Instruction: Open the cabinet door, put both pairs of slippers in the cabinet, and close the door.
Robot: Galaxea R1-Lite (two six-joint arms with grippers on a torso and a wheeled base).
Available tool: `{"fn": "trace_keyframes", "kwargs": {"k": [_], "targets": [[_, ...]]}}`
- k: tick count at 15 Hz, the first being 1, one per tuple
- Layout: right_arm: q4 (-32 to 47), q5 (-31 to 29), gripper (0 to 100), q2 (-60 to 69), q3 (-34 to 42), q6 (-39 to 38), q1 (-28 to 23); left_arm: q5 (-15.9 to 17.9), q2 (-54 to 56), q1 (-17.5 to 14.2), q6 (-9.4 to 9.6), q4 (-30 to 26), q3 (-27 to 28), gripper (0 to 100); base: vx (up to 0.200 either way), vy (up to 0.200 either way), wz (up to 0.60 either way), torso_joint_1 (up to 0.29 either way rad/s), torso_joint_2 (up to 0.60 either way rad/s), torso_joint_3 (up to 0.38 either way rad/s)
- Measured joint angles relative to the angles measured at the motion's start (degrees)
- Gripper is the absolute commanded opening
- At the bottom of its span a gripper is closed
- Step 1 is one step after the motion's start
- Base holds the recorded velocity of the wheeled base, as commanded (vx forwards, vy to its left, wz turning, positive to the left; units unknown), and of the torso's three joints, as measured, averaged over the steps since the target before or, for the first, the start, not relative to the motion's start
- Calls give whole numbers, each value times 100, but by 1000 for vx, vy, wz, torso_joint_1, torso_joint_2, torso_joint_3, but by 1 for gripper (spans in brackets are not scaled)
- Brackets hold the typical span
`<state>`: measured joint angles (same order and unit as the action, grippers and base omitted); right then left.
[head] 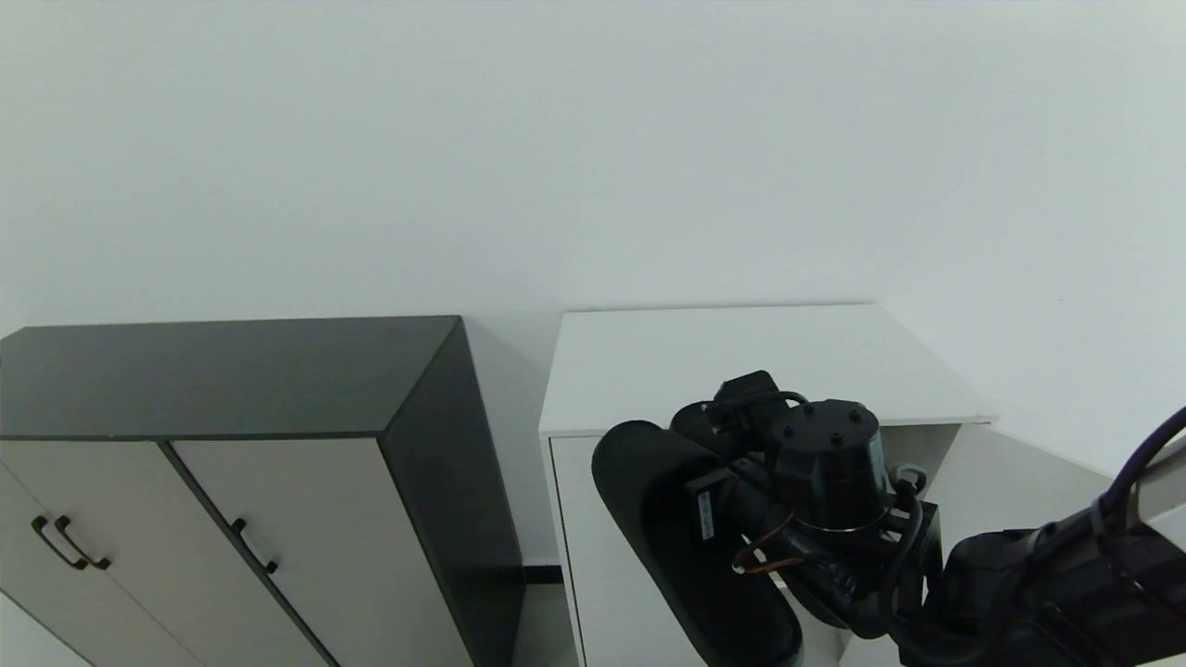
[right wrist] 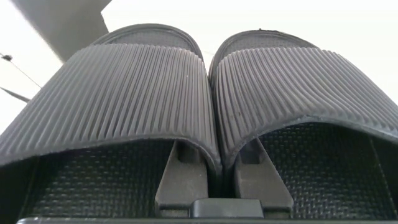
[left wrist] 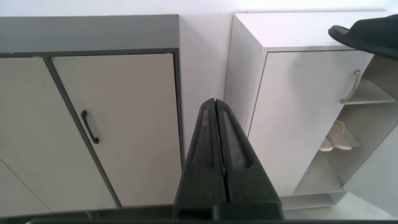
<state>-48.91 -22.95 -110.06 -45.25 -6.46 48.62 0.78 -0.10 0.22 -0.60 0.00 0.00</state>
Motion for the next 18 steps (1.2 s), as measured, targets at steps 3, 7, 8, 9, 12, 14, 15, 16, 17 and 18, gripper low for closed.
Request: {"fn": "trace_keyframes", "kwargs": {"k": [3, 7, 8, 9, 12, 14, 15, 16, 17, 18], "targets": [[5, 2, 0, 0, 0, 1, 11, 0, 0, 5, 0, 0, 0, 0, 0, 0, 0, 0, 0, 0], [5, 5, 0, -4, 16, 4, 26, 0, 0, 5, 0, 0, 0, 0, 0, 0, 0, 0, 0, 0], [6, 2, 0, -4, 16, 4, 26, 0, 0, 5, 0, 0, 0, 0, 0, 0, 0, 0, 0, 0], [6, -6, 0, -4, 9, 9, 28, 0, 0, 5, 0, 0, 0, 0, 0, 0, 0, 0, 0, 0], [6, -39, 0, -4, 7, 12, 94, 0, 0, 5, 6, 0, 0, 0, 0, 0, 0, 0, 0, 0], [6, -112, 0, -4, 18, 9, 113, 1, 0, 5, 2, 0, 0, 0, 0, -200, 0, 2, 0, 2], [6, -112, 0, -4, 41, 9, 118, 1, 0, 5, 0, 2, 0, 0, 0, -200, 0, -7, -7, 7], [0, -110, 0, 0, 68, 4, 141, 0, 0, 7, 0, 0, 0, 0, 0, -200, 0, 7, 2, 2], [5, -107, 0, 11, 102, 1, 160, 0, 0, 7, 0, -5, 0, 0, 0, -200, 0, 17, -2, -2], [13, -116, 0, 50, 149, 1, 155, 0, 0, -9, 0, 0, 0, 0, 0, -200, 0, 2, 12, 2]]}}
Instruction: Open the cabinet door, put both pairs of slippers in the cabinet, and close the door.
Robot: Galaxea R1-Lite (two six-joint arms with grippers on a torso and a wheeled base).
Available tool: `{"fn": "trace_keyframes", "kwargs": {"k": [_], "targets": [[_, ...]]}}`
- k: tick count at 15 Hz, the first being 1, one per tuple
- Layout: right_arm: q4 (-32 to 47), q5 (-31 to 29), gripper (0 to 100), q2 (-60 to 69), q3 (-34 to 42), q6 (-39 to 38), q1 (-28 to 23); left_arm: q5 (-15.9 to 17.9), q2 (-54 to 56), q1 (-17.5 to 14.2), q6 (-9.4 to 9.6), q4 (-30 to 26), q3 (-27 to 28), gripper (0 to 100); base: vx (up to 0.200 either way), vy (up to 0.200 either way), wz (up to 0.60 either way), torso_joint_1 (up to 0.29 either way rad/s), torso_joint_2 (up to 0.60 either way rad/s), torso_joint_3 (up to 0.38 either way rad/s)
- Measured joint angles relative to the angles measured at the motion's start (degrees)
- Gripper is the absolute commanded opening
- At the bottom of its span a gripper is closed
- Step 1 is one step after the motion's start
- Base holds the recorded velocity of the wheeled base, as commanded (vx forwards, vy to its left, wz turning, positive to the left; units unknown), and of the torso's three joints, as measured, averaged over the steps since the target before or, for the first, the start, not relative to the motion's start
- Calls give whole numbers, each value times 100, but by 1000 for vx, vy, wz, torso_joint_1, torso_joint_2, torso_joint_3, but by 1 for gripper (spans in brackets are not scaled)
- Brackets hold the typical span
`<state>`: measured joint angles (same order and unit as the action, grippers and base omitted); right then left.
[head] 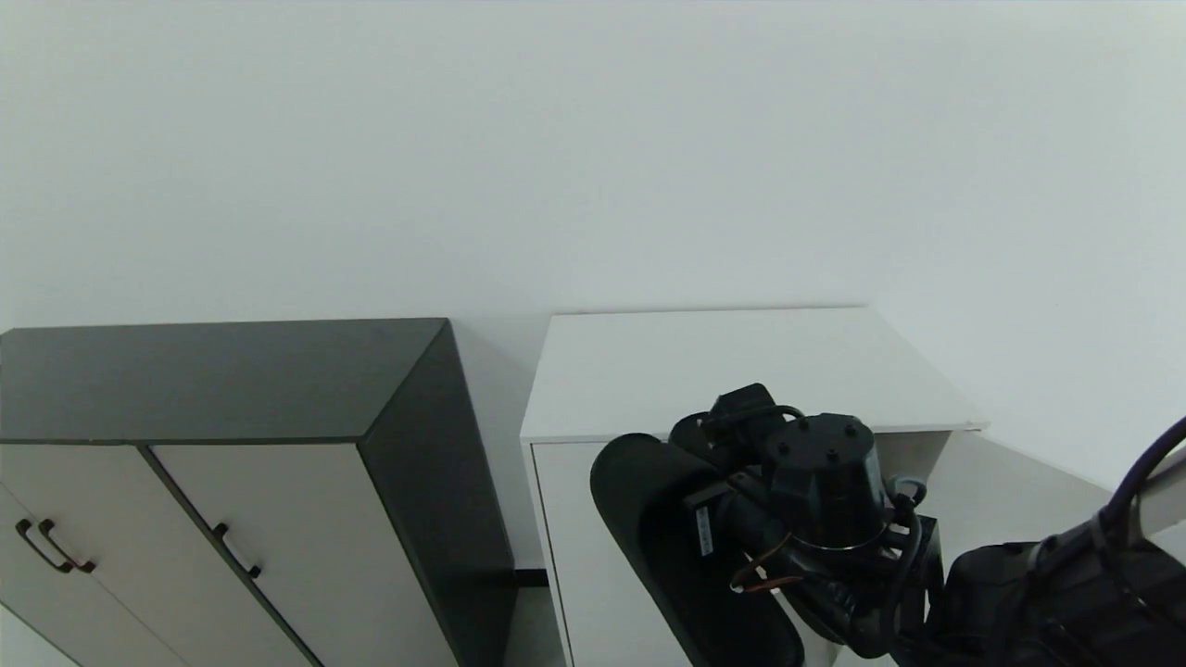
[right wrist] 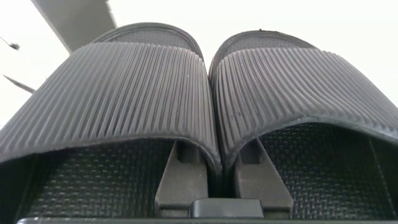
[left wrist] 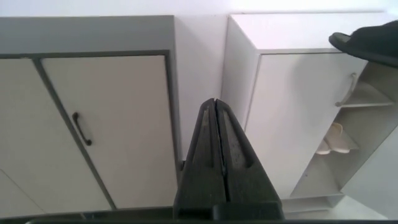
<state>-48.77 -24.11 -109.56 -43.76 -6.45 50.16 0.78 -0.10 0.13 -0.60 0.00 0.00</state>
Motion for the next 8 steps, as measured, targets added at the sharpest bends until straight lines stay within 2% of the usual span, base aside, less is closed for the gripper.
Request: {"fn": "trace_keyframes", "kwargs": {"k": [8], "targets": [[4, 433, 0, 801, 866, 33, 177, 1, 0, 13, 0, 0, 0, 0, 0, -200, 0, -1, 5, 3]]}}
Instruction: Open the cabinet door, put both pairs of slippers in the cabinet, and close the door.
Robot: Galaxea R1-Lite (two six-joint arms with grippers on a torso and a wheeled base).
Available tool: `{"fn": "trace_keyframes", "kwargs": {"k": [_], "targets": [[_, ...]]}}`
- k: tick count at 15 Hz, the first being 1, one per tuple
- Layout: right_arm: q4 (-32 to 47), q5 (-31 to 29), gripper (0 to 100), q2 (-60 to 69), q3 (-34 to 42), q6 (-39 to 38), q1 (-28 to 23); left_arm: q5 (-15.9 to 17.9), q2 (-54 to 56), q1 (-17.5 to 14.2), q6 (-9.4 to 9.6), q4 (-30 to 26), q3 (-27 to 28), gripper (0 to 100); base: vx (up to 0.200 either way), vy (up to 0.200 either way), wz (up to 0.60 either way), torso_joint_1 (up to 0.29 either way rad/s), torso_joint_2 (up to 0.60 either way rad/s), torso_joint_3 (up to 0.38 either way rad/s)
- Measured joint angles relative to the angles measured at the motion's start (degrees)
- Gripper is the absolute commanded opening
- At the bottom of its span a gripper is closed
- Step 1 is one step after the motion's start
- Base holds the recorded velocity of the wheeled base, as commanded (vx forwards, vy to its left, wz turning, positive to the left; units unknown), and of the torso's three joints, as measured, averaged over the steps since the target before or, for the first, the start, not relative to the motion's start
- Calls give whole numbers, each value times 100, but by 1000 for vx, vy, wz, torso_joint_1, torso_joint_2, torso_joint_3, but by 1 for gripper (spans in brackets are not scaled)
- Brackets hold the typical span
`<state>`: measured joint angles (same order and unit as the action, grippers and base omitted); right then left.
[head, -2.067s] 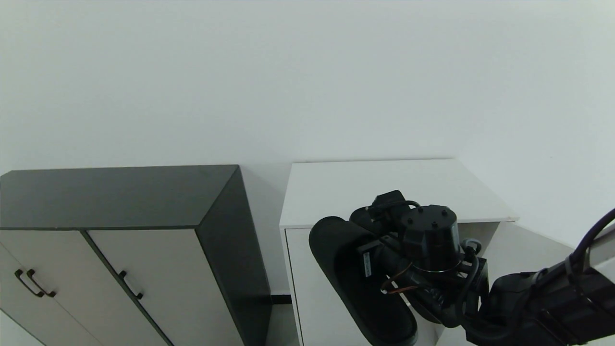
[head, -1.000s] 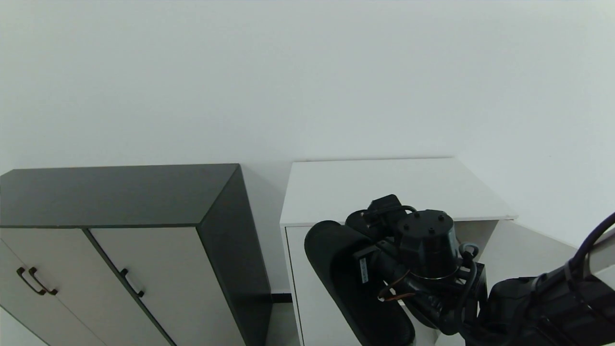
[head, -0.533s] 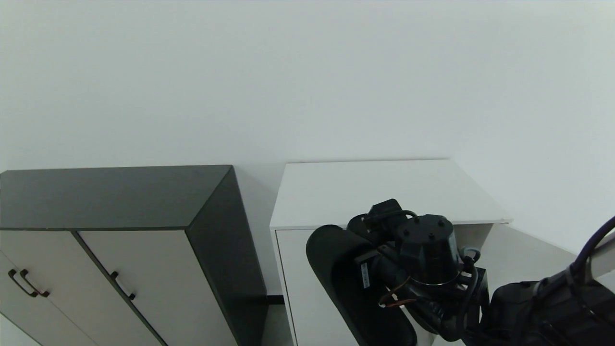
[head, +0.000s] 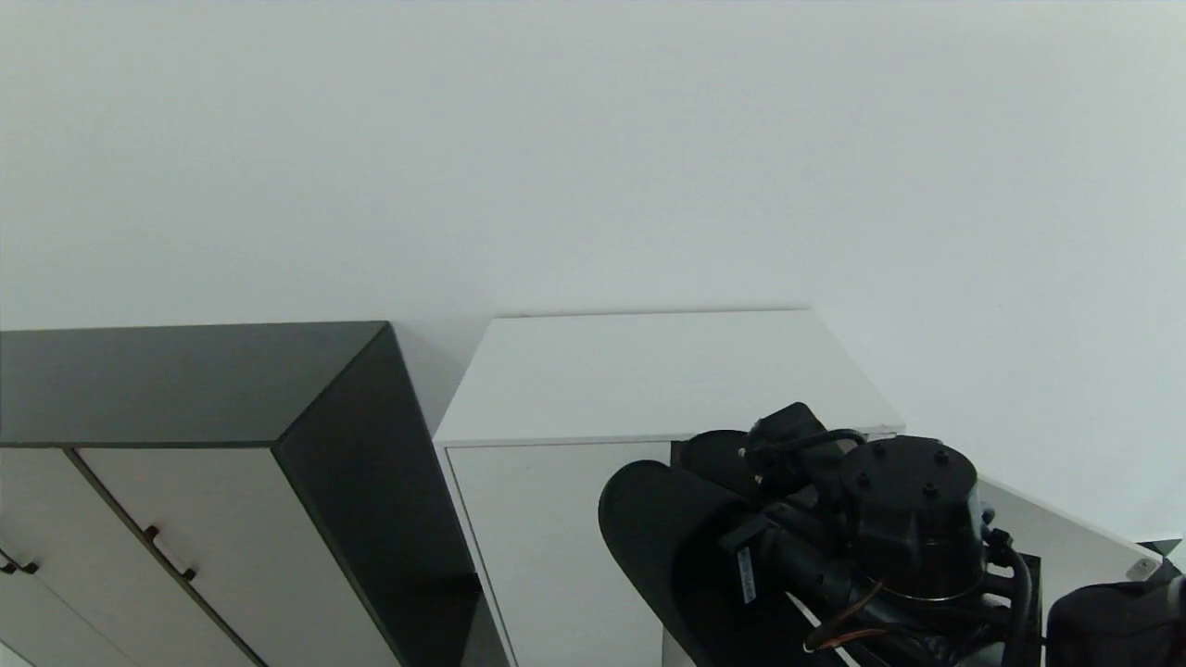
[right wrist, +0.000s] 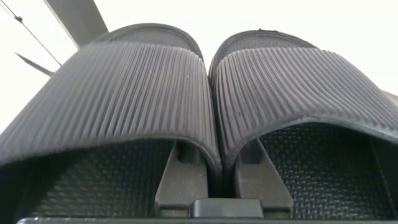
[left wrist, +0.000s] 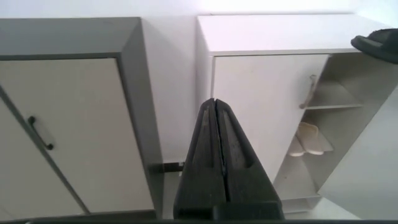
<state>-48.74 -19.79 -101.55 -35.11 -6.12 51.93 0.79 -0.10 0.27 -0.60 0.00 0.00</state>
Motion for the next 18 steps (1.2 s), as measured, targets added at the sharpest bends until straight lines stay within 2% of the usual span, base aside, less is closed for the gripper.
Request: {"fn": "trace_keyframes", "kwargs": {"k": [1, 2, 7, 18], "targets": [[0, 13, 0, 37, 28, -1, 27, -1, 0, 0, 0, 0, 0, 0, 0, -200, 0, 2, 2, 2], [-4, 205, 0, 96, 94, -9, 82, -1, 0, -2, 0, 0, 0, 0, 0, 0, 0, 0, 0, 0], [-9, 268, 0, 172, 215, -28, 112, -1, 0, 4, -9, 0, 0, 0, 0, 0, 0, 0, 0, 0], [-17, 373, 0, 141, 282, -30, -185, 0, 0, 0, -18, 2, 0, 0, 0, 0, 0, 0, 0, 0]]}}
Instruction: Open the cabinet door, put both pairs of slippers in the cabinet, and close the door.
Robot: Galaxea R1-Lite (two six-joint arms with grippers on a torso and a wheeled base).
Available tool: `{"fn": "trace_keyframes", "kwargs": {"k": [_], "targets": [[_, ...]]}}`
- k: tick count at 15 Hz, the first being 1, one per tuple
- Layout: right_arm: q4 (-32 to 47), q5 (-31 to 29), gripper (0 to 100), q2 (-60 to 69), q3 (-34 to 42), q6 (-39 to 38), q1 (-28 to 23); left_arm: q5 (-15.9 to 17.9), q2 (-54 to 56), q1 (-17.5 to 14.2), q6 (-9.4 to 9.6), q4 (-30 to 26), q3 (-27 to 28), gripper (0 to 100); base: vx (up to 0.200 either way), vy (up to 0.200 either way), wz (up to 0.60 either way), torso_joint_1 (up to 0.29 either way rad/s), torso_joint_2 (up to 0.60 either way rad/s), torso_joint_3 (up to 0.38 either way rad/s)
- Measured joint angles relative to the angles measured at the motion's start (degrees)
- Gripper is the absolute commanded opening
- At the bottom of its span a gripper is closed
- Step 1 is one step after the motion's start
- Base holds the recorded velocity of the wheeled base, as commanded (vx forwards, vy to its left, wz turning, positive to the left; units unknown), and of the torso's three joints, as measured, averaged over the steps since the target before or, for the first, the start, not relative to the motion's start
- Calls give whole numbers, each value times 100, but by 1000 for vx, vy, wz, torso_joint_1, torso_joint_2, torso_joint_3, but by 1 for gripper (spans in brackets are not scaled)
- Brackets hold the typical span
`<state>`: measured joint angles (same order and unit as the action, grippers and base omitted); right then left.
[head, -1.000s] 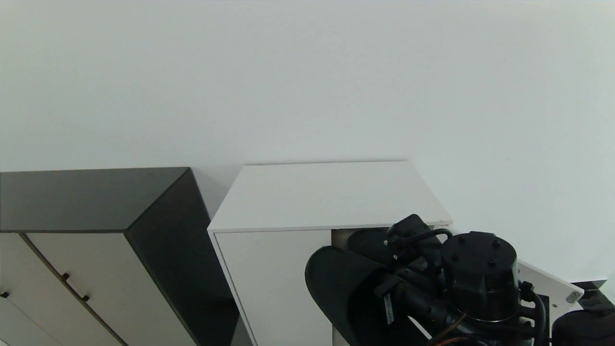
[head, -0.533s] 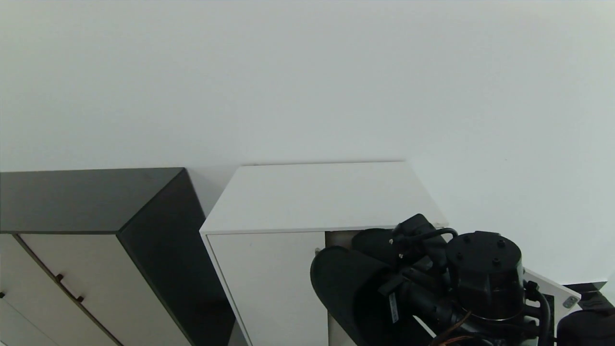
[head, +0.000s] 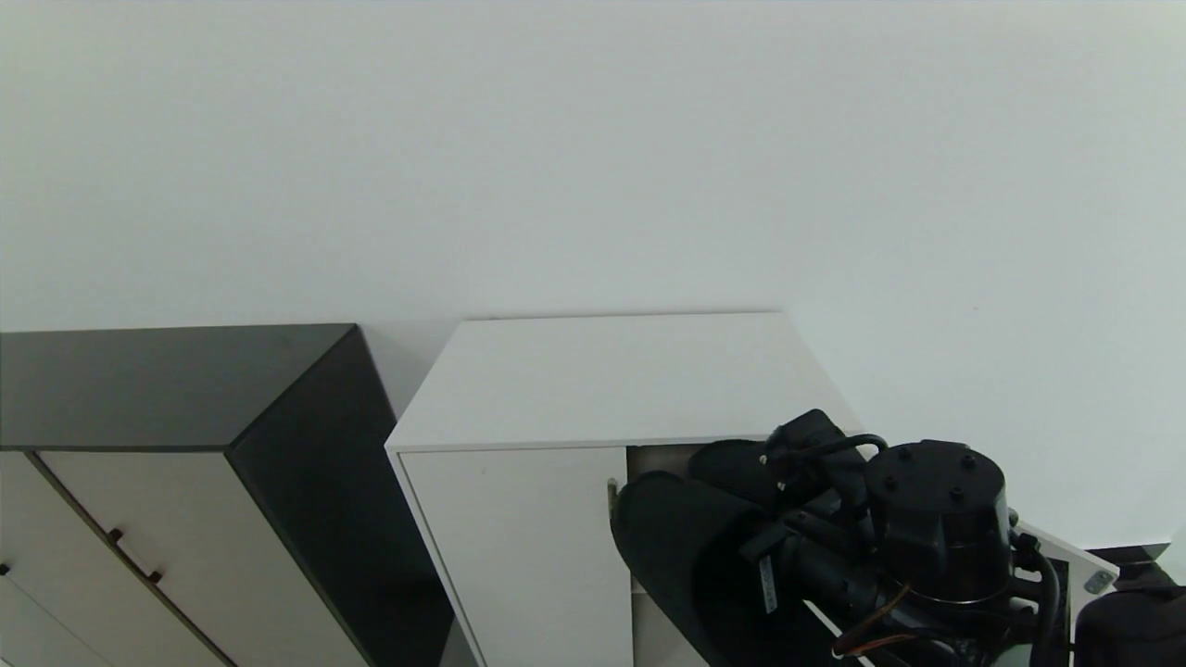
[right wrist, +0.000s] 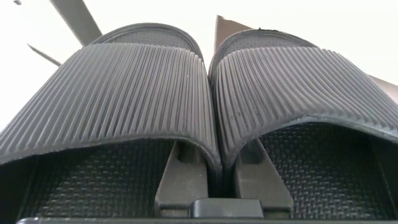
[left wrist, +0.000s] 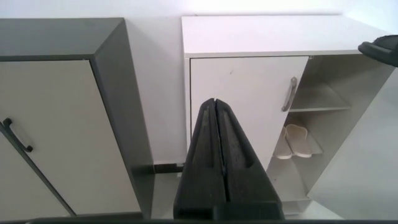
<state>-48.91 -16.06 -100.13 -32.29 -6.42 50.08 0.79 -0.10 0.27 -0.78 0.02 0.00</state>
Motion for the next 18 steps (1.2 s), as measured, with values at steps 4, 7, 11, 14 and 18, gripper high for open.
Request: {"fn": "trace_keyframes", "kwargs": {"k": [4, 7, 11, 14, 18], "targets": [[-2, 13, 0, -22, -4, 7, -33, -1, 0, 0, 2, 0, 0, 0, 0, 0, 0, 0, 0, 0], [-5, 16, 0, -35, 5, 13, -35, 0, 0, -2, 0, 2, 0, 0, 0, 0, 0, -121, 266, 152], [-5, 21, 0, -56, 5, 20, -35, 0, 0, 0, 2, 0, 0, 0, 0, 0, 0, -177, 426, 233], [-5, 18, 0, -63, 5, 20, -33, -1, 0, 0, 2, -2, 0, 0, 0, 0, 0, -232, 553, 307], [-178, 13, 0, -63, 40, 29, -20, 0, 0, 0, 5, 0, 0, 0, 0, 0, 0, -229, 547, 317]]}}
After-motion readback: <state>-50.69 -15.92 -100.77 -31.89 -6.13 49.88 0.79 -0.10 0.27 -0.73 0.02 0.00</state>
